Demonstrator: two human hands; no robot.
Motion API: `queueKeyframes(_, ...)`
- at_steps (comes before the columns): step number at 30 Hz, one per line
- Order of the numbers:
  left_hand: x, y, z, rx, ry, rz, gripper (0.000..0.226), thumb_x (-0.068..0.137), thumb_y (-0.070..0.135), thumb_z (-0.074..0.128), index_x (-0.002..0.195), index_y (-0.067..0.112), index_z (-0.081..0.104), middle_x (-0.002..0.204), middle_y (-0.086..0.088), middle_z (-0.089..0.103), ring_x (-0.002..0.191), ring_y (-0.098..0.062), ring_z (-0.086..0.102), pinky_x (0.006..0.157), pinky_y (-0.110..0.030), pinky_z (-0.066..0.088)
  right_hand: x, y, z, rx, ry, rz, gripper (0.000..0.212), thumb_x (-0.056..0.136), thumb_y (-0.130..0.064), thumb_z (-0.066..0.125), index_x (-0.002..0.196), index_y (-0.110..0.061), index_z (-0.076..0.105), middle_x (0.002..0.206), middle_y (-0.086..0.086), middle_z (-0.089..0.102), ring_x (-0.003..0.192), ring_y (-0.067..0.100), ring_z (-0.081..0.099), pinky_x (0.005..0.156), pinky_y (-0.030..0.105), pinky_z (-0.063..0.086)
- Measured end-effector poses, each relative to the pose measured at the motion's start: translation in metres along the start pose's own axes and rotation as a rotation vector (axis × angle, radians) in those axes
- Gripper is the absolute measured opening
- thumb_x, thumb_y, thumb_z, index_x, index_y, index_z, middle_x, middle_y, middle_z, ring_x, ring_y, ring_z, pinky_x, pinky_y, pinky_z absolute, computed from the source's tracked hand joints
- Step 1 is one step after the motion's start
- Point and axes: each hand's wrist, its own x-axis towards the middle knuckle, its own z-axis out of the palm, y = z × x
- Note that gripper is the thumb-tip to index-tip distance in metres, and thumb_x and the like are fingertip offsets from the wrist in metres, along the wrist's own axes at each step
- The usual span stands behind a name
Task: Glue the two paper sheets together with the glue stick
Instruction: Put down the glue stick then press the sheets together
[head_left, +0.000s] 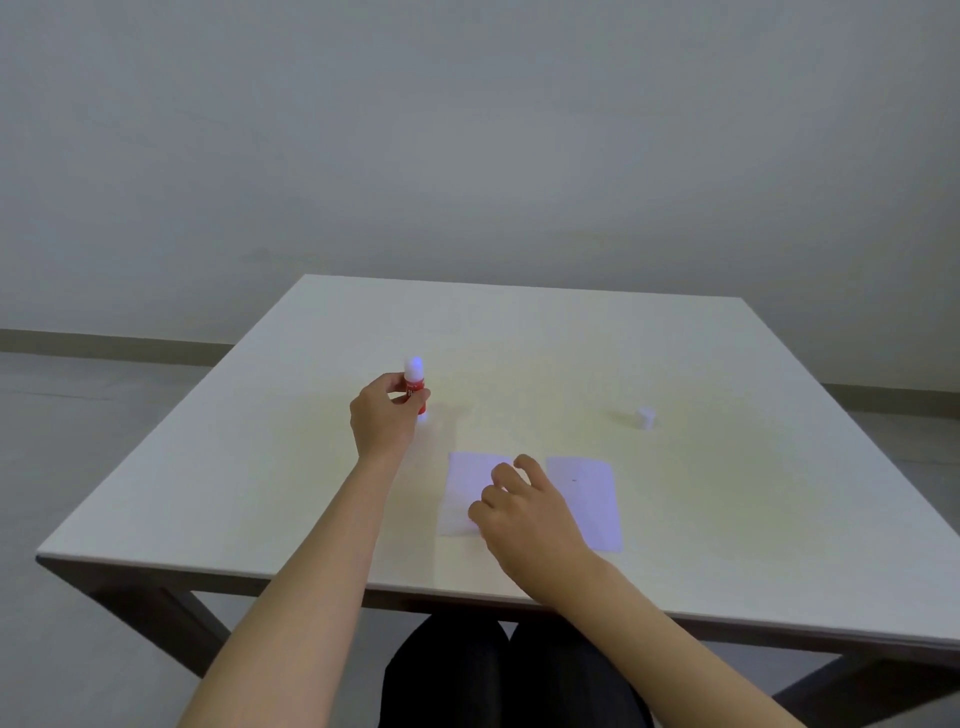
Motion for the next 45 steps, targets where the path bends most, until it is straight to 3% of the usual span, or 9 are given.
queueKeyframes(3,0.0,-0.004,0.001,-0.014,-0.002,-0.002,0.01,0.078,0.024,0.069,0.088,0.022,0.067,0.088,0.011,0.067,0.083,-0.018,0.066,0.06,-0.019,0.038,-0.004,-0.002,-0.002,-0.051,0.053,-0.053,0.016,0.049,-0.007,0.055,0.048,-0.023,0.058,0.045,-0.008,0.052,0.064,0.017,0.063,0.089,0.031,0.053)
queueKeyframes(7,-0.003,-0.003,0.0,-0.089,0.049,0.014,0.06,0.076,0.028,0.075,0.13,0.017,0.051,0.12,0.005,0.055,0.106,-0.013,0.057,0.088,-0.025,0.041,-0.006,-0.002,0.002,-0.017,0.173,-0.011,0.021,0.05,0.0,0.05,0.049,-0.019,0.058,0.044,-0.005,0.05,0.058,0.02,0.061,0.088,0.035,0.055)
queueKeyframes(11,-0.024,0.011,-0.008,-0.184,0.32,0.32,0.035,0.088,0.024,0.06,0.121,0.015,0.055,0.111,0.0,0.059,0.101,-0.008,0.056,0.086,-0.017,0.041,-0.002,0.008,0.0,0.114,0.334,0.134,0.024,0.053,0.004,0.066,0.061,-0.018,0.067,0.053,-0.005,0.059,0.063,0.021,0.062,0.092,0.039,0.052)
queueKeyframes(14,-0.046,0.027,-0.008,-0.331,0.191,0.357,0.013,0.089,0.019,0.05,0.09,0.018,0.063,0.072,0.007,0.063,0.066,-0.003,0.059,0.062,-0.013,0.044,0.002,0.029,-0.002,0.592,0.437,0.413,0.015,0.073,-0.005,0.07,0.076,-0.019,0.074,0.069,-0.008,0.072,0.07,0.014,0.066,0.086,0.03,0.049)
queueKeyframes(17,-0.069,0.035,0.001,-0.395,-0.005,0.275,0.029,0.091,0.016,0.049,0.064,0.013,0.058,0.049,0.004,0.056,0.046,-0.005,0.052,0.053,-0.015,0.042,-0.002,0.054,-0.009,1.3,0.456,0.761,0.021,0.082,-0.004,0.065,0.079,-0.023,0.072,0.072,-0.012,0.071,0.064,-0.005,0.063,0.07,0.017,0.046)
queueKeyframes(23,-0.105,0.039,0.03,-0.283,-0.4,0.09,0.034,0.089,0.03,0.06,0.06,0.012,0.064,0.048,0.004,0.066,0.046,-0.01,0.062,0.055,-0.016,0.043,-0.021,0.077,0.003,2.186,0.539,1.099,0.015,0.089,-0.003,0.058,0.094,-0.013,0.069,0.083,0.003,0.071,0.075,0.021,0.062,0.074,0.029,0.049)
queueKeyframes(35,-0.112,0.061,0.047,-0.296,-0.354,0.019,0.026,0.085,0.025,0.065,0.061,0.016,0.065,0.058,0.009,0.071,0.063,-0.007,0.072,0.072,-0.027,0.054,-0.04,0.078,0.0,1.98,0.584,1.008,0.014,0.091,-0.022,0.06,0.092,-0.015,0.072,0.084,0.003,0.075,0.075,0.021,0.07,0.072,0.03,0.052)
queueKeyframes(40,-0.102,0.061,0.038,-0.24,-0.404,0.075,0.029,0.085,0.022,0.065,0.058,0.016,0.061,0.056,0.009,0.07,0.059,-0.009,0.071,0.071,-0.023,0.052,-0.045,0.102,-0.005,1.76,0.448,0.887,0.011,0.085,-0.012,0.068,0.075,-0.011,0.071,0.066,0.003,0.072,0.063,0.018,0.07,0.066,0.029,0.052)
queueKeyframes(45,-0.096,0.061,0.034,-0.358,-0.433,-0.058,0.023,0.085,0.019,0.065,0.062,0.012,0.063,0.057,0.006,0.071,0.06,-0.009,0.071,0.078,-0.031,0.052,-0.047,0.099,-0.002,1.987,0.243,0.819,0.024,0.086,-0.004,0.062,0.064,-0.011,0.069,0.068,0.008,0.073,0.063,0.02,0.071,0.06,0.025,0.055)
